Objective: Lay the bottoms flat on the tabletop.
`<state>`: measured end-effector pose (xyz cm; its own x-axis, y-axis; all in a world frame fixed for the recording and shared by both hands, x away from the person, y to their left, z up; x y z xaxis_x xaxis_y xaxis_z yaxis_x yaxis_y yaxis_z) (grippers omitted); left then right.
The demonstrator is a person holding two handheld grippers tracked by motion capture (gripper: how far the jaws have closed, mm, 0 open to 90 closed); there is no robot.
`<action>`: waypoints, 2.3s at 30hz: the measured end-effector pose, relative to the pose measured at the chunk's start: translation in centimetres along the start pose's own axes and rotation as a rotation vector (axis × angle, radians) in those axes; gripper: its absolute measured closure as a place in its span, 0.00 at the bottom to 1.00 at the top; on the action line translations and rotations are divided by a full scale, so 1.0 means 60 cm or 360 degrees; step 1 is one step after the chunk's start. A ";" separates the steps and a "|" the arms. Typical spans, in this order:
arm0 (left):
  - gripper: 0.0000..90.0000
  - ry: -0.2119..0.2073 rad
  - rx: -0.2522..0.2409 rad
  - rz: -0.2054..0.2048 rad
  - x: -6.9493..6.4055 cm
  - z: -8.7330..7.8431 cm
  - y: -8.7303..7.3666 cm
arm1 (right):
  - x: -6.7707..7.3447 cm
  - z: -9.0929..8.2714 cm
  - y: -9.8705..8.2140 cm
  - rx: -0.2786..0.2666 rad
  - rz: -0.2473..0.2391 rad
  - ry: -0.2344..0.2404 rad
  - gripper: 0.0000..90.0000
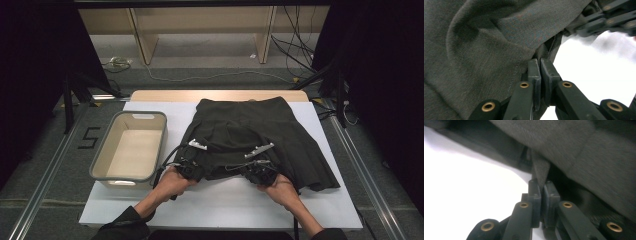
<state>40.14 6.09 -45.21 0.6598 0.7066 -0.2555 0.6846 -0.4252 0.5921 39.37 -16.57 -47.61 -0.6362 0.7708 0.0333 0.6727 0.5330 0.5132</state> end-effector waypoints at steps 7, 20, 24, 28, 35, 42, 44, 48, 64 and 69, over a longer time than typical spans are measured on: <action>0.95 -0.0017 -0.0053 -0.0025 0.014 -0.031 0.002 | -0.006 -0.081 -0.017 -0.0123 -0.0008 0.0042 0.98; 0.95 0.0041 -0.0078 -0.0067 0.041 -0.041 -0.010 | -0.097 -0.105 -0.044 -0.0161 0.0149 -0.0199 0.97; 0.92 0.0064 -0.0040 -0.0063 0.038 -0.021 -0.017 | -0.112 -0.074 -0.047 -0.0085 0.0146 -0.0268 0.96; 0.89 0.0049 0.0060 0.0005 0.025 0.004 -0.029 | -0.104 -0.053 -0.047 -0.0001 0.0100 -0.0251 0.87; 0.83 0.0037 0.0023 0.0013 0.024 -0.006 -0.026 | -0.086 -0.095 -0.039 -0.0138 0.0177 -0.0178 0.61; 0.88 0.0036 0.0012 0.0026 0.022 -0.014 -0.022 | -0.041 -0.108 -0.020 -0.0211 0.0173 0.0034 0.60; 0.90 0.0034 0.0016 0.0034 0.021 -0.013 -0.023 | -0.025 -0.100 -0.016 -0.0197 0.0145 0.0058 0.60; 0.92 0.0029 0.0022 0.0018 0.020 -0.012 -0.022 | -0.003 -0.072 -0.004 -0.0193 0.0141 0.0098 0.60; 0.92 -0.0009 0.0033 -0.0018 0.018 -0.014 -0.019 | 0.014 0.031 0.015 0.0061 0.0042 -0.0035 0.58; 0.90 -0.0014 0.0032 -0.0024 0.018 -0.014 -0.019 | 0.020 0.033 0.018 0.0056 -0.0005 -0.0058 0.78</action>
<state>39.80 7.84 -45.53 0.6519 0.7082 -0.2712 0.7007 -0.4257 0.5725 40.11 -14.39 -48.73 -0.6247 0.7809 -0.0001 0.6838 0.5471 0.4829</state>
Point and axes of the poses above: each handheld gripper's, and its own axes: z roughly forward along the jaws, y roughly out of its top, x roughly to its left, the point moved 2 cm from there along z, roughly forward along the jaws
